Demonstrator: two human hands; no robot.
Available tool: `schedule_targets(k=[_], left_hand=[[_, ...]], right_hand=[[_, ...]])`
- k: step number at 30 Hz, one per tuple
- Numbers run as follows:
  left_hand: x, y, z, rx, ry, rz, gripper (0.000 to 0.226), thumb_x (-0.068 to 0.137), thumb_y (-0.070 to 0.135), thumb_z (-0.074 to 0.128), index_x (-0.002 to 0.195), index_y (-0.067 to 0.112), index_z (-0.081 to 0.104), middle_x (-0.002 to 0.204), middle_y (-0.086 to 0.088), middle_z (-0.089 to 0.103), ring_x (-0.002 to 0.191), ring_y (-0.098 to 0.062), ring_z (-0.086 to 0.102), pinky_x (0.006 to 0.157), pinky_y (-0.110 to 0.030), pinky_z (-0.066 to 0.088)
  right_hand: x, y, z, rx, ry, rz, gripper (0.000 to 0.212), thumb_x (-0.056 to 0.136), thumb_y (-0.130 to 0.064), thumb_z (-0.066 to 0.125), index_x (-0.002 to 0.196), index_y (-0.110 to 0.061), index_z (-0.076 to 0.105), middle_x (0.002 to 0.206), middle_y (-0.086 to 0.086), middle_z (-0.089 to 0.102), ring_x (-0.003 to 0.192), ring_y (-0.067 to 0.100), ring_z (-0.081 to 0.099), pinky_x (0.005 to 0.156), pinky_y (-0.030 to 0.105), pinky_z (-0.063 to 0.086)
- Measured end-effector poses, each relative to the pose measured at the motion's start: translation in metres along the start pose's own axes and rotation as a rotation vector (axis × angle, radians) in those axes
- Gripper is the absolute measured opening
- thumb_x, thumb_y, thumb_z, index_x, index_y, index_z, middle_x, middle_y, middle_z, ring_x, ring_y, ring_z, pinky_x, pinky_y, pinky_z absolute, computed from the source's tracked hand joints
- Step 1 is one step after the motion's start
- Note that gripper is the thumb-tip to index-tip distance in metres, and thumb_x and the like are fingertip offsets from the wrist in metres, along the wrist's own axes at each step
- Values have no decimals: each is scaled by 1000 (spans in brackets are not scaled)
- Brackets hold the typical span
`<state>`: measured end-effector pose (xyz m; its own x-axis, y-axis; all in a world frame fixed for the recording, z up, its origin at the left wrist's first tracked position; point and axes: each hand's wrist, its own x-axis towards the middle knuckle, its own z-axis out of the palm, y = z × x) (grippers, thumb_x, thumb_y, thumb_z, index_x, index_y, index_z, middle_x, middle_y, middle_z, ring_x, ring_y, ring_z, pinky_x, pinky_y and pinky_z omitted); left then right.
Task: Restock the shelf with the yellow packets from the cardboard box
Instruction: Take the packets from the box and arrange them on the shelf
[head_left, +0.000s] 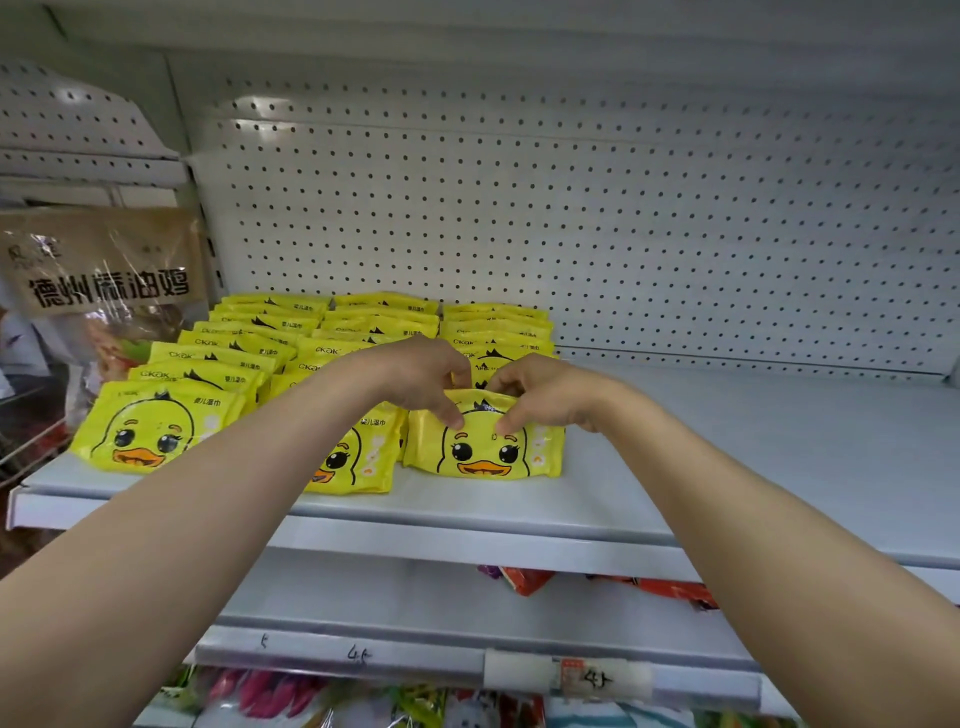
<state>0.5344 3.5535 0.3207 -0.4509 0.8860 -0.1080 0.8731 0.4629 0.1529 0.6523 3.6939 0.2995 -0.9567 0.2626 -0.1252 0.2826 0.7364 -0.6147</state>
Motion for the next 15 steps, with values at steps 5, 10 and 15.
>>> schedule_targets(k=[5, 10, 15], left_hand=[[8, -3, 3, 6, 21, -5, 31, 78, 38, 78, 102, 25, 63, 92, 7, 57, 94, -19, 53, 73, -28, 40], [14, -3, 10, 3, 65, -44, 43, 79, 37, 79, 115, 19, 66, 112, -1, 64, 99, -20, 55, 79, -29, 44], [16, -8, 21, 11, 152, -104, 52, 72, 47, 81, 116, 27, 61, 116, -4, 60, 118, -25, 46, 89, -37, 47]], right_hand=[[3, -1, 2, -249, 104, -40, 42, 77, -19, 80, 116, -19, 65, 97, -6, 62, 92, 15, 58, 74, 24, 45], [6, 4, 3, -439, 213, -45, 56, 71, -31, 84, 122, -21, 62, 119, 2, 60, 112, 21, 55, 88, 31, 48], [4, 2, 2, -544, 206, 5, 62, 75, -41, 81, 128, -21, 56, 123, 2, 60, 119, 24, 50, 88, 34, 48]])
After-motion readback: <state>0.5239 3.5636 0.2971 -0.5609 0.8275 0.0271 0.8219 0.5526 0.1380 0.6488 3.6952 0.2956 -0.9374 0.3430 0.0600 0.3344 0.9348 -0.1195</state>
